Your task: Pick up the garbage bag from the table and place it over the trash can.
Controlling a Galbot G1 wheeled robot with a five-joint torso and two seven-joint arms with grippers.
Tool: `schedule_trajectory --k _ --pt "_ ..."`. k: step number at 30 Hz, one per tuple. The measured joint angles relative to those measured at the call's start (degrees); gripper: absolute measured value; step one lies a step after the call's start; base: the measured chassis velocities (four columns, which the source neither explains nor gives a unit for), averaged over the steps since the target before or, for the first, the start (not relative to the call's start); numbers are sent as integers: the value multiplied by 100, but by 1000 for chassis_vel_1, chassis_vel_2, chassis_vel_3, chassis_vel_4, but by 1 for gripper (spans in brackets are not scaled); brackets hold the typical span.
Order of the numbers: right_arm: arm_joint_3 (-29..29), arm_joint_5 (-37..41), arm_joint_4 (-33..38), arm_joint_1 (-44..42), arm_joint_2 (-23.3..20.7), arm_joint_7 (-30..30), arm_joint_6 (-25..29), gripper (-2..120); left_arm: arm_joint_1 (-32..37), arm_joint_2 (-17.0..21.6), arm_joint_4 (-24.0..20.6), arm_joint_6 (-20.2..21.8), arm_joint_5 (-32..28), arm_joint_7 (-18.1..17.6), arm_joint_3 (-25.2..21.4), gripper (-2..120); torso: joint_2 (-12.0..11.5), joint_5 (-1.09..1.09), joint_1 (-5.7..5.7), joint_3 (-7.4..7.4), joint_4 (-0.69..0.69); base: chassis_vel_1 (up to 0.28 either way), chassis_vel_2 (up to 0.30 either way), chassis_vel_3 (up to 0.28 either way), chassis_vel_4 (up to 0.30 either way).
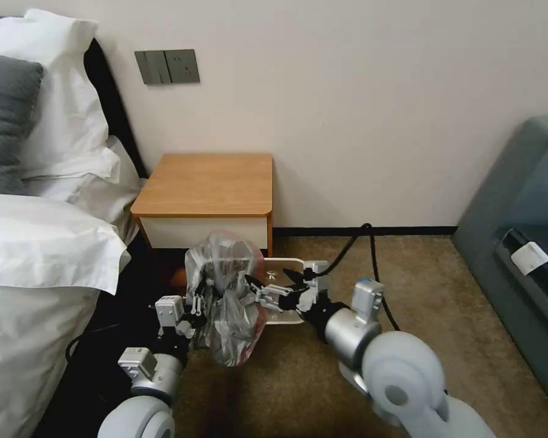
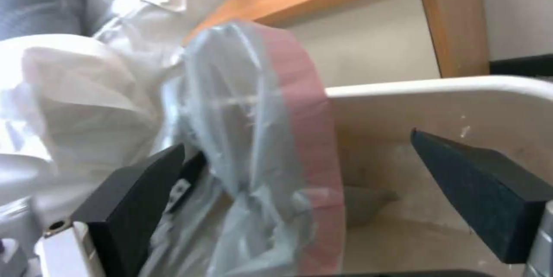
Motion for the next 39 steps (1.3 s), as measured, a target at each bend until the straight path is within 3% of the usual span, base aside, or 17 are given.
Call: schedule_trajectory --k 10,12,17,20,22,25,27,34,39 --pt "-277 26 -441 406 174 193 35 96 72 -24 -104 -49 104 36 -19 9 0 1 0 0 0 0 0 0 0" --pt "-328 45 -541 520 223 248 50 84 98 -26 -142 -60 117 37 -46 9 0 1 0 0 0 0 0 0 0" --pt "-362 38 -588 567 261 252 72 73 121 -39 -171 -61 130 38 -62 9 0 1 0 0 -1 0 0 0 0" --pt "-409 8 -598 582 280 210 74 55 149 -52 -208 -50 131 38 -71 9 0 1 0 -1 -1 0 0 0 0" --pt "-422 -4 -598 584 280 204 76 53 151 -54 -210 -40 130 38 -71 9 0 1 0 0 -1 0 0 0 0" --pt "-434 -12 -555 580 254 190 87 36 152 -72 -210 -5 124 38 -78 9 0 1 0 0 -1 0 0 0 0" --pt "-434 -11 -531 575 244 187 91 33 152 -85 -210 11 118 38 -79 9 0 1 0 0 0 0 0 0 0" --pt "-428 2 -413 526 203 175 127 4 156 -129 -191 187 -45 8 -100 9 0 1 0 0 -1 0 0 0 0" --pt "-380 29 -278 459 162 197 130 0 155 -134 -186 272 -182 -8 -152 9 0 1 0 0 -1 0 0 0 0"
